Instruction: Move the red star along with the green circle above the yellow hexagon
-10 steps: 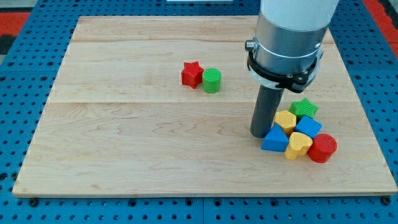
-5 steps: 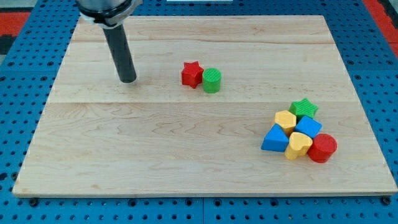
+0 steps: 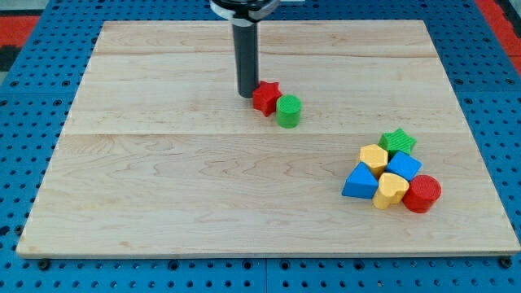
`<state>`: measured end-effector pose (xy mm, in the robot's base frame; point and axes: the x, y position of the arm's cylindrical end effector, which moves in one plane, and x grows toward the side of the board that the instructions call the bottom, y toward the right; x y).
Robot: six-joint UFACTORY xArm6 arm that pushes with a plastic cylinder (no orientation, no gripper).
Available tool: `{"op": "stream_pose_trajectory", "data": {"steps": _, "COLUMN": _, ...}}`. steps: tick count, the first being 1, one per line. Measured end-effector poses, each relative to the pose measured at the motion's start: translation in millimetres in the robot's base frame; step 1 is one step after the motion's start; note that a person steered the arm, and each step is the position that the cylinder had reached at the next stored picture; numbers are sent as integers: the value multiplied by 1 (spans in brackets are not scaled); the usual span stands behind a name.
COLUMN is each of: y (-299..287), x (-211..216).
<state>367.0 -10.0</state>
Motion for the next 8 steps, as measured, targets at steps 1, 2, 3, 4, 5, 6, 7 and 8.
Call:
{"op": "stream_pose_trajectory", "data": {"steps": 1, "y": 27, "x": 13}}
{"op": "stream_pose_trajectory", "data": {"steps": 2, "y": 49, "x": 28}}
{"op": "stream_pose_trajectory", "data": {"steps": 3, "y": 74, "x": 43}}
{"op": "stream_pose_trajectory", "data": {"steps": 4, "y": 99, "x": 54}}
{"op": "stream_pose_trajectory", "data": {"steps": 5, "y": 117, "x": 63}}
{"op": "stream_pose_trajectory", "data": {"steps": 6, "y": 121, "x": 64}}
{"op": "stream_pose_trajectory", "data": {"steps": 7, "y": 121, "x": 62}}
{"op": "stream_pose_trajectory", "data": {"steps": 8, "y": 112, "x": 43}}
